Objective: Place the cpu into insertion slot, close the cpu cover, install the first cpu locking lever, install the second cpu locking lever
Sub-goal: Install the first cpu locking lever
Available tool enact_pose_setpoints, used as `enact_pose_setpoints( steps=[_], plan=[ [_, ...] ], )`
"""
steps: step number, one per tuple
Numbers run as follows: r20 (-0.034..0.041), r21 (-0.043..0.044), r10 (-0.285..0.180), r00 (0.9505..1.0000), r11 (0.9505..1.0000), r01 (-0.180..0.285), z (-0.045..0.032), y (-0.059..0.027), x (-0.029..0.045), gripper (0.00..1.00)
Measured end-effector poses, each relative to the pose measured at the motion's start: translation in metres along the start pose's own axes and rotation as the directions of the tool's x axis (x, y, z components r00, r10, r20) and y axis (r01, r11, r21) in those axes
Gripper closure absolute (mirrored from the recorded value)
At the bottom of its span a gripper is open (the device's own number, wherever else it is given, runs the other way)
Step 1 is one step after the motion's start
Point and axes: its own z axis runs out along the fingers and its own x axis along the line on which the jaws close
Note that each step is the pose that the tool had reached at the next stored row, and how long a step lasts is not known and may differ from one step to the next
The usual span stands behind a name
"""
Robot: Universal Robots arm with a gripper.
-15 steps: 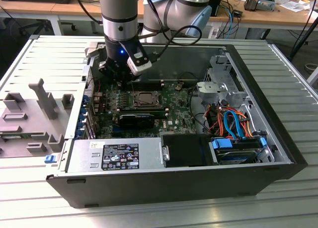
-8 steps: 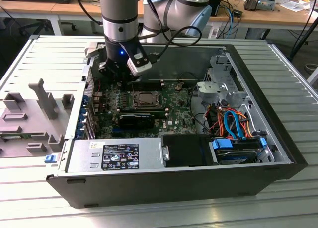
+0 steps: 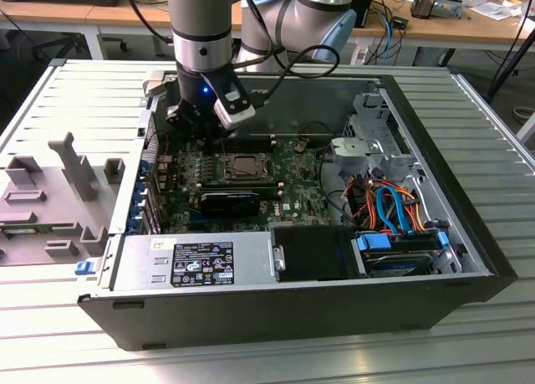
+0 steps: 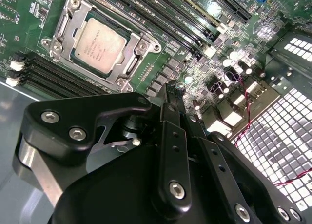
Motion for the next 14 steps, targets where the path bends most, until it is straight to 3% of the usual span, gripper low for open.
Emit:
enact_pose_setpoints(
  steps=[14],
  plan=[
    [0.0001,0.0000,0.000,1.0000,1.0000,0.000,0.0046,0.0009,-0.0001,0.89]
  ],
)
